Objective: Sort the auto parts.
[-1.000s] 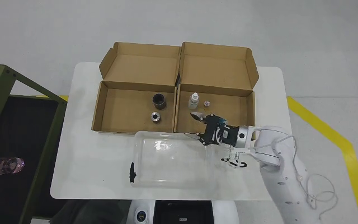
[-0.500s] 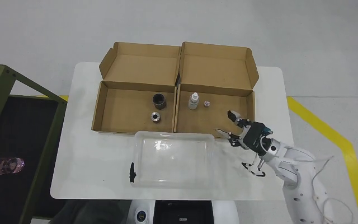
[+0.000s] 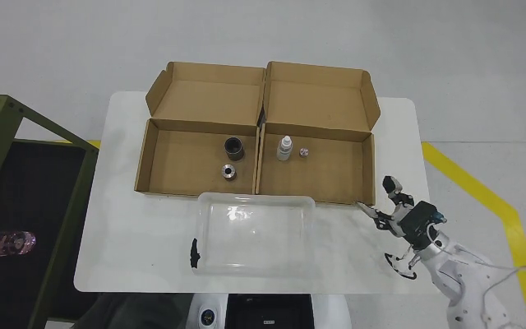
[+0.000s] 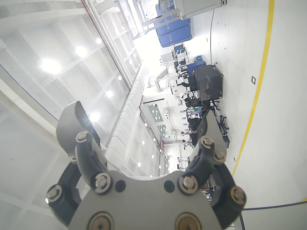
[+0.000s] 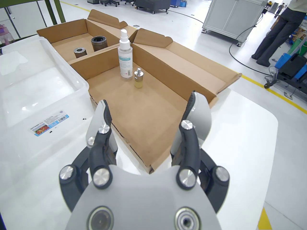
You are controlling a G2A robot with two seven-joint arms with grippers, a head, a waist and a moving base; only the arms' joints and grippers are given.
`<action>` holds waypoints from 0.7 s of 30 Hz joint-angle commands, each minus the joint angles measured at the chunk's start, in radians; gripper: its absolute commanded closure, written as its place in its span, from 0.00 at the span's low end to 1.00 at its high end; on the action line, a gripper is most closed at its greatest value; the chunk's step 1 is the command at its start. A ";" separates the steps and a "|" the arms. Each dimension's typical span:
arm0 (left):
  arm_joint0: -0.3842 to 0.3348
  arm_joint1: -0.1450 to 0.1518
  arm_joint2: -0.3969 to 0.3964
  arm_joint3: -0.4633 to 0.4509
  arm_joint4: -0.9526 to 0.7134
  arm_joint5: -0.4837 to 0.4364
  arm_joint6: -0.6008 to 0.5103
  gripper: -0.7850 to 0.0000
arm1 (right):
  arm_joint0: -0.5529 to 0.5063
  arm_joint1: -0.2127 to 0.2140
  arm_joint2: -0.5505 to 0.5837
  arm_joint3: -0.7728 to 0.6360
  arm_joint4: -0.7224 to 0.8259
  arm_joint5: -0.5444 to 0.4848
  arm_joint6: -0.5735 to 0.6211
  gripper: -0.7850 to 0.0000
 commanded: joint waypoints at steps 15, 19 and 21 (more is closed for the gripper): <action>0.000 0.000 0.000 0.000 0.000 0.000 0.000 0.00 | -0.017 0.013 0.033 0.042 0.011 0.030 -0.045 0.00; 0.000 0.000 0.000 0.000 0.000 0.000 0.000 0.00 | -0.017 0.013 0.033 0.042 0.011 0.029 -0.045 0.00; 0.000 0.000 0.000 0.000 0.000 0.000 0.000 0.00 | -0.017 0.013 0.033 0.042 0.011 0.029 -0.045 0.00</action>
